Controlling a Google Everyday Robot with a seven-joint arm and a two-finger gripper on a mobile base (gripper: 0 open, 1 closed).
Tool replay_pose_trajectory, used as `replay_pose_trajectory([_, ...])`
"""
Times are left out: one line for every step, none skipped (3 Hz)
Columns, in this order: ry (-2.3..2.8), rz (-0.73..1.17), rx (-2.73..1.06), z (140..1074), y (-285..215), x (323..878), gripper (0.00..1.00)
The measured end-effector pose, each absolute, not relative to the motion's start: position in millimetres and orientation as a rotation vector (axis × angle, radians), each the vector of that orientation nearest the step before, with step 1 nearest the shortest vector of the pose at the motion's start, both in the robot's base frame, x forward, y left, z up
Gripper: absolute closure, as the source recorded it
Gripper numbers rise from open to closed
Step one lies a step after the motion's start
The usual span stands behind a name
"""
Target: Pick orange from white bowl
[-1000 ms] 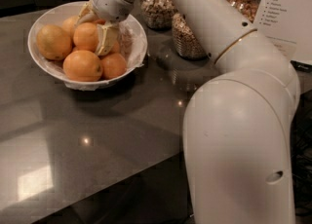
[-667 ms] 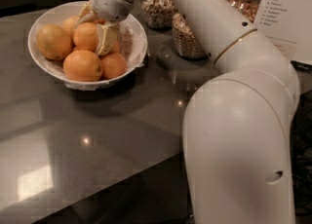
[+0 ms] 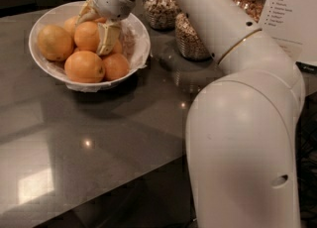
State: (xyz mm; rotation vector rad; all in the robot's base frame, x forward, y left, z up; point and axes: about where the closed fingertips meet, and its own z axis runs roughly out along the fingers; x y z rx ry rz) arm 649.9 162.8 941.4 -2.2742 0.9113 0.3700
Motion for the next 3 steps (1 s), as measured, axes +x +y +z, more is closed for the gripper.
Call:
replay_pose_trajectory([0.912, 0.316, -2.237, 964, 149, 654, 1.0])
replay_pose_trajectory([0.936, 0.254, -2.181, 990, 121, 655, 1.0])
replay_pose_trajectory([0.958, 0.22, -2.118, 1008, 96, 654, 1.0])
